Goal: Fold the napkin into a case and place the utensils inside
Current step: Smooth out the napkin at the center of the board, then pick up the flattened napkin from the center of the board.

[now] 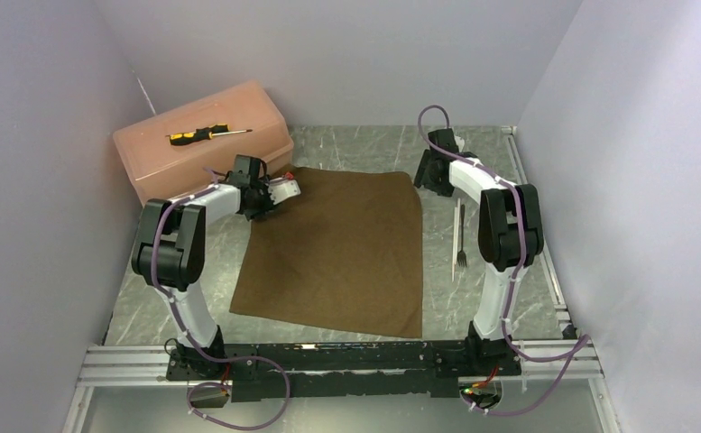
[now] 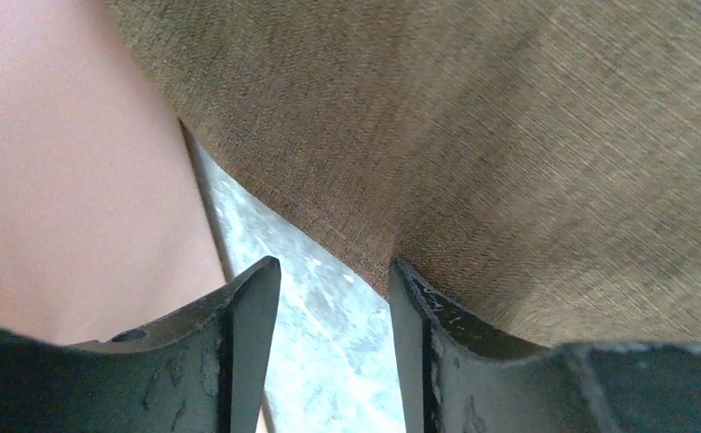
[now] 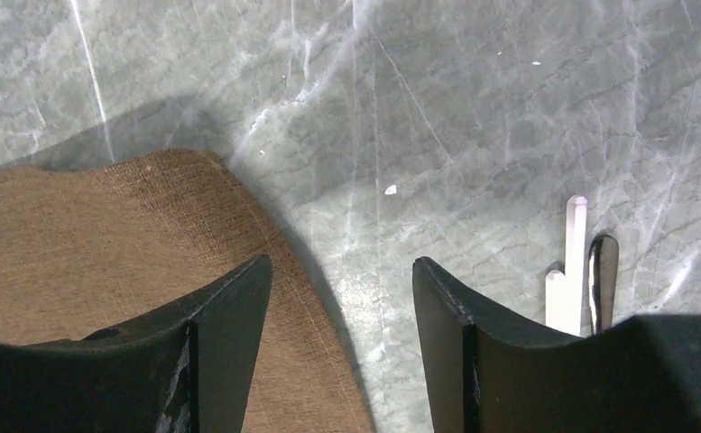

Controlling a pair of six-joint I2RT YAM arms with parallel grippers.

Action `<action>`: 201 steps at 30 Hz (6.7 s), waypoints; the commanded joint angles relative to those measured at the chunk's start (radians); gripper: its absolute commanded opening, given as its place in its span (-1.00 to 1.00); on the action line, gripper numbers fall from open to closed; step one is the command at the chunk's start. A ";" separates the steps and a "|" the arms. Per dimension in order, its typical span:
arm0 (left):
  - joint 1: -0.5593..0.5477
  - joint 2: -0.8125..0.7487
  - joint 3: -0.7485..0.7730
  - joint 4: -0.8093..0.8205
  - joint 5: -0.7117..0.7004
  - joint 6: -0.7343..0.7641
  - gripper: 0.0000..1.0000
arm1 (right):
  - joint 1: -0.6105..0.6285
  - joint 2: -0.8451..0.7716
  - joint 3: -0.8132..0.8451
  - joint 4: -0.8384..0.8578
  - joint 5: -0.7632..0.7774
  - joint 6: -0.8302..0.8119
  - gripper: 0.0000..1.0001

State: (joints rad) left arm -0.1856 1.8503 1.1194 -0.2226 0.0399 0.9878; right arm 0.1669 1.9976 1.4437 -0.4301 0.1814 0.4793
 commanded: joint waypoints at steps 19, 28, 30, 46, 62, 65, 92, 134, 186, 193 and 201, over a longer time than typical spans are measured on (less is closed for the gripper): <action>-0.039 -0.032 0.083 -0.192 0.089 -0.170 0.14 | 0.102 -0.010 -0.026 0.091 -0.118 0.077 -0.34; -0.048 -0.027 0.075 -0.192 0.070 -0.157 0.10 | 0.105 0.019 0.038 0.026 0.079 0.012 -0.01; -0.048 -0.030 0.069 -0.191 0.064 -0.152 0.09 | 0.094 0.023 0.064 0.031 0.098 -0.003 -0.02; -0.048 -0.026 0.064 -0.191 0.058 -0.155 0.07 | 0.062 0.095 0.115 0.055 -0.017 0.044 -1.00; -0.049 -0.030 0.201 -0.344 0.150 -0.271 0.31 | 0.011 0.246 0.379 -0.070 0.035 -0.029 -1.00; -0.045 -0.058 0.257 -0.411 0.228 -0.296 0.53 | 0.024 0.189 0.378 -0.068 0.043 -0.059 -1.00; -0.076 -0.795 -0.432 -1.014 0.329 0.576 0.70 | 0.574 -0.689 -0.489 -0.138 -0.010 -0.185 0.38; -0.017 -0.265 0.202 -1.033 0.644 -0.099 -0.95 | 0.618 -0.945 -0.536 -0.286 -0.442 -0.840 0.65; 0.076 -0.080 0.362 -0.781 0.435 -0.368 -0.95 | 0.860 -0.521 -0.605 -0.193 0.000 -0.810 0.16; 0.075 -0.092 0.353 -0.772 0.446 -0.352 -0.95 | 0.789 -0.515 -0.539 -0.215 0.016 -0.830 -1.00; 0.065 -0.154 0.298 -0.816 0.517 -0.365 -0.95 | 0.722 -0.609 -0.482 -0.227 -0.043 -0.801 -1.00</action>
State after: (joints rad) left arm -0.1146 1.7641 1.4414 -1.0134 0.4923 0.6342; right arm 0.9104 1.4639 0.9085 -0.6506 0.1558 -0.3363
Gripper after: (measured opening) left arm 0.034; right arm 0.009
